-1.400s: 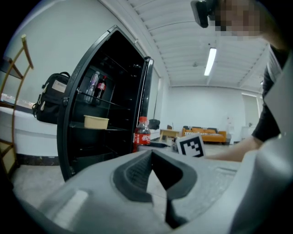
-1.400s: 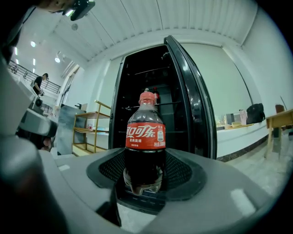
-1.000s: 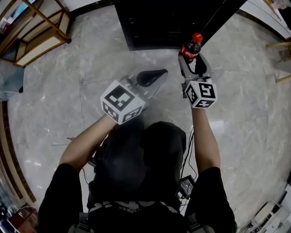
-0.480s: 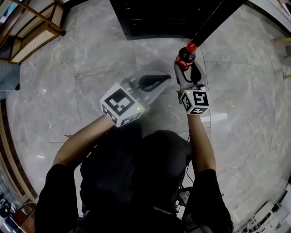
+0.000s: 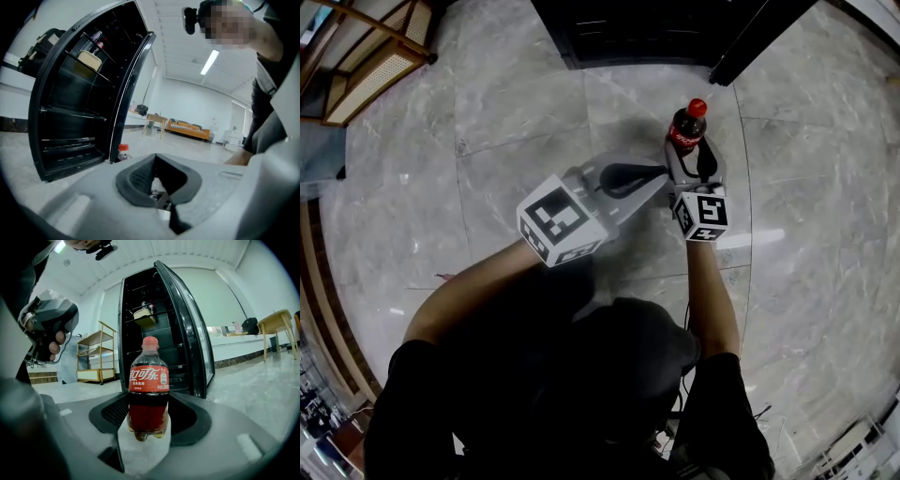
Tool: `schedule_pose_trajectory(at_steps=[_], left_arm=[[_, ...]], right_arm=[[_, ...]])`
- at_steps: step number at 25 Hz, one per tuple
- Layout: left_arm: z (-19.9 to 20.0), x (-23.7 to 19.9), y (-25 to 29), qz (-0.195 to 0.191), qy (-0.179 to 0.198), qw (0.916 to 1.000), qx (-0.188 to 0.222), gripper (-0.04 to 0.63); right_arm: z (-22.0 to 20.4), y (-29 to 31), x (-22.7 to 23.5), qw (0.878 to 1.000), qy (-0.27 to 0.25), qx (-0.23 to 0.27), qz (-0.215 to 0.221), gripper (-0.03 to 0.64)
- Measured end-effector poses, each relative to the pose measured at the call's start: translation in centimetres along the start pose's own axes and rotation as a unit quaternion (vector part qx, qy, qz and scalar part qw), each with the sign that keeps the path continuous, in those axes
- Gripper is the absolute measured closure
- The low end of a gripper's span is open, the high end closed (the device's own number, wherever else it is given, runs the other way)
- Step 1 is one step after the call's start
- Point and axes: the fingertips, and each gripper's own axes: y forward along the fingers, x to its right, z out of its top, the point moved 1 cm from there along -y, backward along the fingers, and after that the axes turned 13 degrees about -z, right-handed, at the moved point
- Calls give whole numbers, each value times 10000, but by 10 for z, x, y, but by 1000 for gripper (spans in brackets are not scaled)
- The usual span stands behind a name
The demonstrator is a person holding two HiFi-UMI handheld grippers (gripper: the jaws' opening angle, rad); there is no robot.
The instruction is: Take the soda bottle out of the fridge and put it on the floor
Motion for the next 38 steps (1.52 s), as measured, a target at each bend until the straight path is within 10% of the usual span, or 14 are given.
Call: schedule_pose_trajectory(at_steps=[38], left_arm=[[-46, -14, 19, -42, -566, 9982, -209, 594]], right_arm=[[-85, -4, 8, 9990, -106, -439, -6, 360]])
